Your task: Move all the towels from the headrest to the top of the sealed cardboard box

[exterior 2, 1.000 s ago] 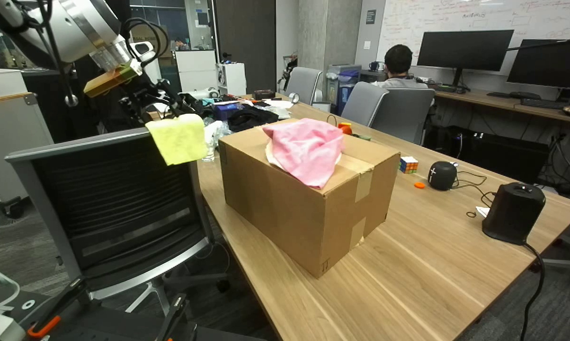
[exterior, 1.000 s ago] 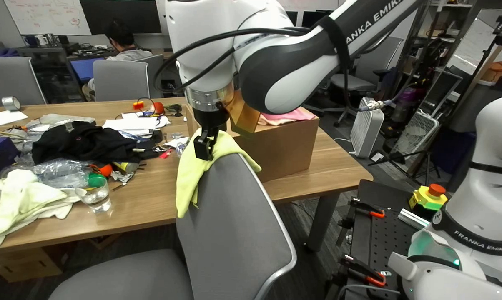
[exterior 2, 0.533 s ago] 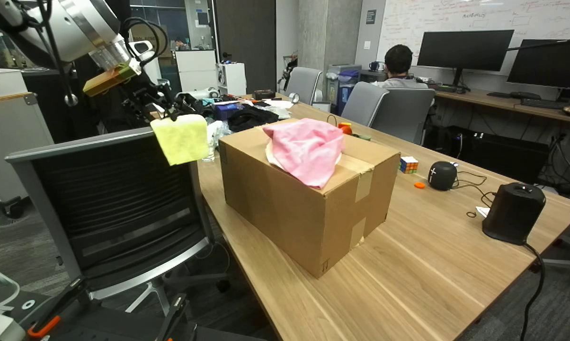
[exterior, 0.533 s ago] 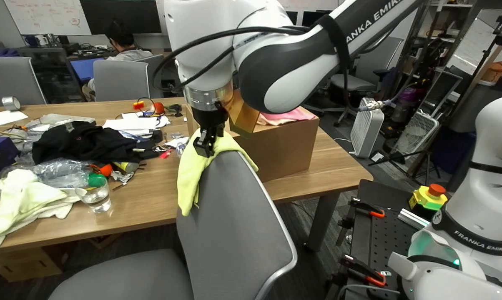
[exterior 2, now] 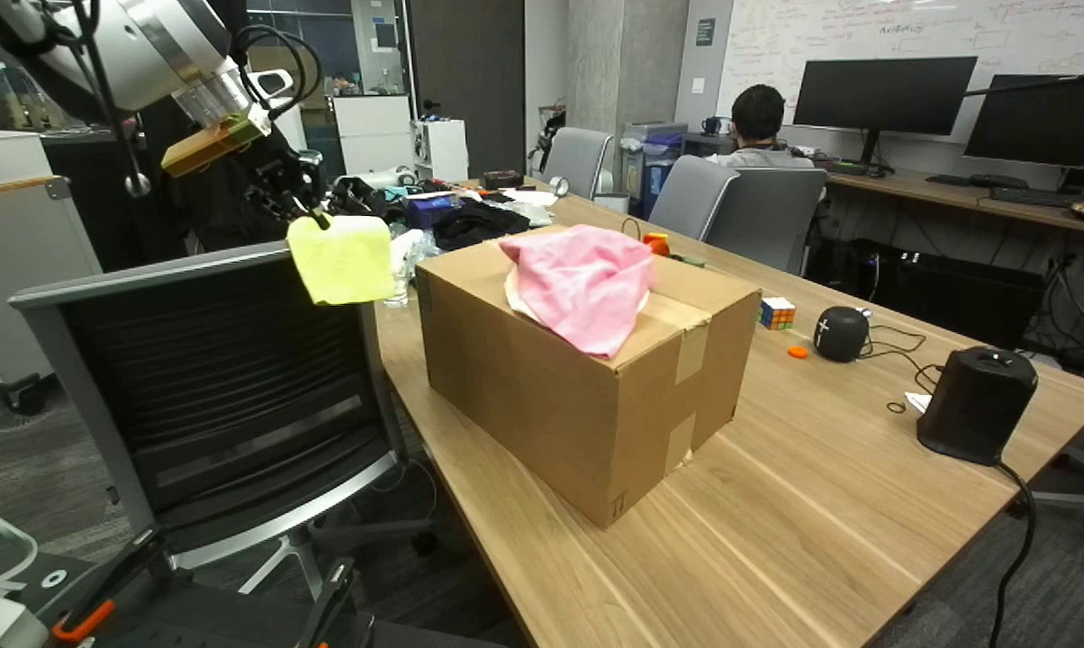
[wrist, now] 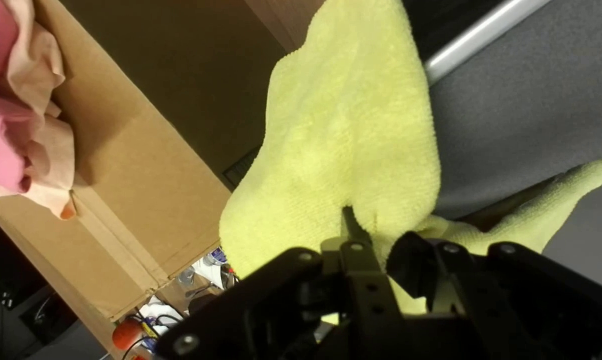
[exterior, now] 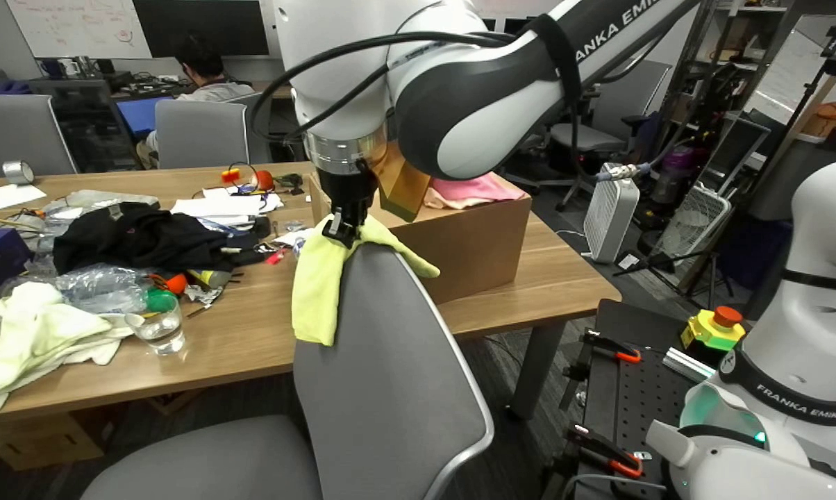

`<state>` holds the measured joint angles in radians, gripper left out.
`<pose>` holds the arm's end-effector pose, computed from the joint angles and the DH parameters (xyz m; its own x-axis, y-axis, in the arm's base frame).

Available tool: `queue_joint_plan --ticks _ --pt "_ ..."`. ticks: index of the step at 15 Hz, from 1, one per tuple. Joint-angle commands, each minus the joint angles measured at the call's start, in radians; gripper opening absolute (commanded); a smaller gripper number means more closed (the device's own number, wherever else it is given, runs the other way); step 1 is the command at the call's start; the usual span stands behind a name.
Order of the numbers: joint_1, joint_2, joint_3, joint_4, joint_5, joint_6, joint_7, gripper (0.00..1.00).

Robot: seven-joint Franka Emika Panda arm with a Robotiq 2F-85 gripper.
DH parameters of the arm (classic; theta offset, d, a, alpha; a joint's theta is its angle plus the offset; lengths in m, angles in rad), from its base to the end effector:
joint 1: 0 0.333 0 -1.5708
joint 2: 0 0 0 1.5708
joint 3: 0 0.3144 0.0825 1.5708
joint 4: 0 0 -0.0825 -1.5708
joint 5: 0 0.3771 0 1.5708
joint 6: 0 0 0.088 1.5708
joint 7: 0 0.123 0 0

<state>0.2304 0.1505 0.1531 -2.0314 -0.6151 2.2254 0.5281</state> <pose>0.5505 0.1928 0.3706 0.9459 0.2585 0.1959 0.1599 -0.8972 0.4117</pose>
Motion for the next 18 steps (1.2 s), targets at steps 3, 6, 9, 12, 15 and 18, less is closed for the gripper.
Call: queue_joint_plan --ticks 3,6,9,12,15,18 --pt "0.008 -0.119 0.011 -0.03 0.015 -0.009 -0.043 0.07" --pt "0.003 -0.177 0.026 0.016 0.026 -0.05 -0.066 0.06" --pt "-0.011 -0.2 0.038 0.099 0.029 -0.116 -0.071 0.06" --pt "-0.024 -0.193 0.04 0.182 0.012 -0.185 -0.062 0.06" --pt "-0.035 -0.172 0.038 0.247 0.009 -0.237 -0.059 0.06" --pt "-0.046 -0.151 0.032 0.285 -0.006 -0.269 -0.051 0.06"
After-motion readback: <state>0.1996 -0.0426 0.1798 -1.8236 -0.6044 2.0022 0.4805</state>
